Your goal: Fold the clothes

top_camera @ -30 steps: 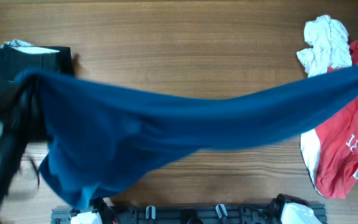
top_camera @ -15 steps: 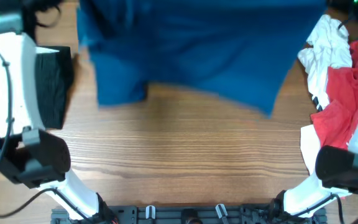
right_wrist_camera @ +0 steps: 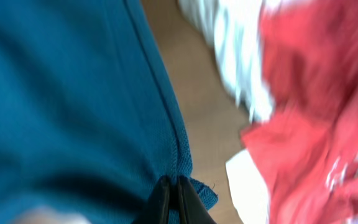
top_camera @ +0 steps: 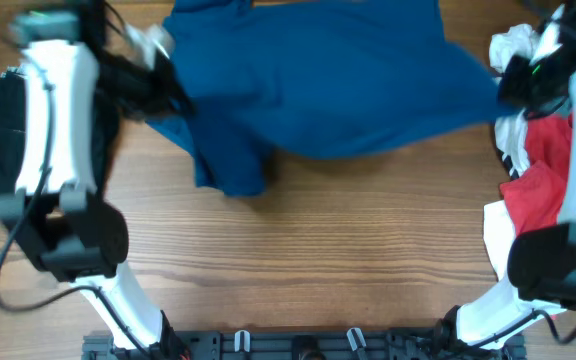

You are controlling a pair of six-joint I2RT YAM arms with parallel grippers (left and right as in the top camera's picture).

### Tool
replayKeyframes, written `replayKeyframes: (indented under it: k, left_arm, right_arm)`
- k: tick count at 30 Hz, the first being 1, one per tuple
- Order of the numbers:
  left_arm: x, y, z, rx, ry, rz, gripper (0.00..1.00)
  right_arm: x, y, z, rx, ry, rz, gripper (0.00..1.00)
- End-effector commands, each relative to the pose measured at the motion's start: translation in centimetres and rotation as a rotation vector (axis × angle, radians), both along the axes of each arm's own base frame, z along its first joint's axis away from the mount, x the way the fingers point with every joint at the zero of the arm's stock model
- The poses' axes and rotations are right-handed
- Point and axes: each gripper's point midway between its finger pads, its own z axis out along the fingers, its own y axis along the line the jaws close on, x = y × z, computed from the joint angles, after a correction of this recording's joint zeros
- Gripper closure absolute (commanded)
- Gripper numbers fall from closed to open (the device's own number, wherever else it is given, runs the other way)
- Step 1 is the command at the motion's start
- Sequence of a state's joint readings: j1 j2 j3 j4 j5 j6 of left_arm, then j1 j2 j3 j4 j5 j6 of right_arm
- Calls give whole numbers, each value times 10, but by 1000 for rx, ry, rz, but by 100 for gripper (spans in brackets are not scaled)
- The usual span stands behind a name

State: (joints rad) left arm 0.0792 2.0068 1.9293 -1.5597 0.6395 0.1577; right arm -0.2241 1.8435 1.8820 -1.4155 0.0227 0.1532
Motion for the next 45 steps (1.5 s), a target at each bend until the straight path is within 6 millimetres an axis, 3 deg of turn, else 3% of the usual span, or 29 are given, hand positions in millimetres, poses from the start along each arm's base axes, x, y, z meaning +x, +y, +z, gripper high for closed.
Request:
replayKeyframes:
  k: [1,3,7,13,16,17,18,20,22,25,26,29,32,34,38,43,45]
  left_arm:
    - [-55,6,-75,69,217,-34,96]
    - [-92,5,-103,47,348,-28,96]
    - [-129,-3,-118,10,423,-33,96]
    - [-151,-7,-86,1,346,-25,96]
    - [-156,-8,-68,11,262,-18,95]
    - [-157,-8,-64,13,241,-18,66]
    - [-158,-8,-61,15,228,-18,22]
    - [-158,-7,-61,17,230,-13,18]
    - [-144,2,-68,62,225,82,7]
    - [-92,19,-75,84,75,240,6]
    - [-75,26,-76,101,17,277,0]
    - [-37,61,-88,266,-77,442,0]
    - [-10,68,-94,266,-146,484,0]
    - [0,70,-105,266,-153,485,0]
    - [20,74,-146,273,-140,485,3]
    - [34,82,-161,308,-176,499,4]
    - [37,83,-163,307,-184,500,17]
  right_arm:
    - [-41,2,-64,11,204,8,96]
    - [-69,-2,-95,-13,316,-54,96]
    - [-99,-13,-119,-88,413,-158,96]
    - [-119,-39,-105,-220,442,-302,96]
    - [-121,-42,-97,-226,424,-320,96]
    - [-121,-42,-96,-226,418,-319,96]
    - [-121,-41,-96,-224,416,-318,96]
    - [-120,-40,-96,-216,414,-315,96]
    - [-119,-39,-97,-209,411,-314,96]
    - [-116,-36,-99,-185,398,-306,96]
    - [-113,-33,-100,-167,394,-285,96]
    - [-111,-29,-101,-138,388,-263,96]
    - [-110,-28,-102,-130,383,-262,96]
    - [-109,-27,-102,-124,380,-262,96]
    - [-108,-26,-103,-116,378,-259,96]
    - [-108,-26,-103,-117,375,-259,96]
    - [-108,-26,-103,-117,375,-259,96]
